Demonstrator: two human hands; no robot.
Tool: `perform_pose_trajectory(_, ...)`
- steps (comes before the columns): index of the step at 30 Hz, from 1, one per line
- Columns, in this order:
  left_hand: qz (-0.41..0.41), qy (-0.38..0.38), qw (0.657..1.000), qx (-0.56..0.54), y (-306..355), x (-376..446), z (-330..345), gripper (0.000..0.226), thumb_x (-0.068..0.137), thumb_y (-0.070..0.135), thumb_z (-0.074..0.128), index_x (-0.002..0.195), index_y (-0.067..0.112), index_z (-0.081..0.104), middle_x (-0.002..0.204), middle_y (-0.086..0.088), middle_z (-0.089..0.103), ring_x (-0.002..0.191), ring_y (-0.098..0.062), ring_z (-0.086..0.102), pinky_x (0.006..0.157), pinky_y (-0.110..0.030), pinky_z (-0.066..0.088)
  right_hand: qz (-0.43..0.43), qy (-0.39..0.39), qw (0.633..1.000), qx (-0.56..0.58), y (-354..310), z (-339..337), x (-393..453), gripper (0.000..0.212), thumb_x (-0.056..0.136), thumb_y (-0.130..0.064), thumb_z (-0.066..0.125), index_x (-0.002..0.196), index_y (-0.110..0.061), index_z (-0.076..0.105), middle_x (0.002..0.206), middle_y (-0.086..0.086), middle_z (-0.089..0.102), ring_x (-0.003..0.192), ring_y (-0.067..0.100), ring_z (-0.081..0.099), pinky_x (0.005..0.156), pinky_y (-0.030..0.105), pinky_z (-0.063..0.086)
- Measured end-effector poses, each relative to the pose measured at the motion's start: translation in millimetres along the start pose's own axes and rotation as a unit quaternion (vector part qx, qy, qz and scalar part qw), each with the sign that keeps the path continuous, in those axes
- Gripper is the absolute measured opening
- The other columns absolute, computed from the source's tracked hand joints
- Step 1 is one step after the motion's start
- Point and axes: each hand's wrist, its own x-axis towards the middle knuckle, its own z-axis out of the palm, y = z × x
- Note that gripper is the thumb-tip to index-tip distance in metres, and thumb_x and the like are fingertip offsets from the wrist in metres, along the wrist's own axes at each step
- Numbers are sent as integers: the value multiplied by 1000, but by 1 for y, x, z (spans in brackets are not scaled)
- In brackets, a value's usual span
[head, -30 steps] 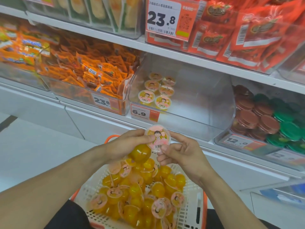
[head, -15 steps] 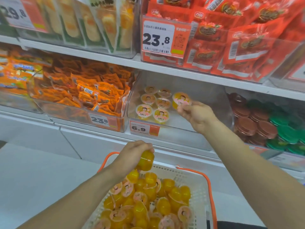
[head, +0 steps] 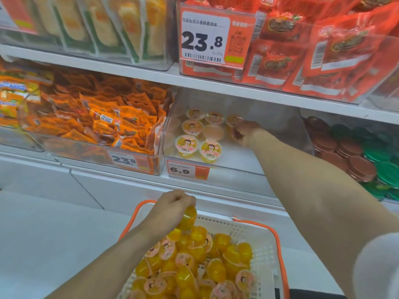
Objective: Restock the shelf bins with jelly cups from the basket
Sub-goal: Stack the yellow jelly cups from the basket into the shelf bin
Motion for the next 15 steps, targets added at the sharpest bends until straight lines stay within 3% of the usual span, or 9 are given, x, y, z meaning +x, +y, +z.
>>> perform_pose_trajectory(5, -3, -27, 999, 29, -1, -1, 5, 26, 94, 31, 60, 82, 8, 62, 73, 1, 55, 67, -13, 54, 58, -23, 40, 5, -12, 999, -44, -1, -5, -1, 29, 97, 6, 49, 121, -9, 54, 81, 9, 59, 60, 14, 56, 40, 20, 48)
perform_pose_trajectory(8, -1, -24, 999, 29, 1, -3, 5, 23, 93, 31, 61, 79, 12, 61, 79, -3, 58, 73, -17, 57, 63, -29, 43, -1, 4, 993, -120, 0, -11, -8, 16, 97, -4, 55, 114, -3, 57, 78, 10, 61, 60, 18, 57, 51, 28, 52)
perform_pose_trajectory(10, -12, -33, 999, 22, 4, -6, 5, 26, 92, 34, 60, 87, 9, 66, 87, -9, 63, 75, -21, 59, 64, -32, 43, -57, 47, 968, -239, -4, -16, -18, 14, 94, -14, 62, 94, 0, 63, 74, 13, 63, 59, 23, 57, 56, 34, 50)
perform_pose_trajectory(12, -43, -56, 997, 12, 8, -9, 5, 28, 92, 37, 60, 94, 10, 68, 90, -13, 64, 72, -23, 60, 59, -30, 42, -155, 50, 925, -344, -12, -20, -41, 19, 91, -21, 65, 74, -13, 63, 70, 6, 64, 56, 19, 56, 57, 29, 47)
perform_pose_trajectory(15, -66, -72, 994, -50, 9, -8, 11, 27, 94, 31, 59, 104, 7, 65, 88, -9, 61, 69, -22, 58, 46, -22, 41, -260, -72, 916, -298, -14, -30, -110, 11, 90, -12, 69, 84, -20, 67, 73, -2, 67, 53, 5, 58, 53, 21, 45)
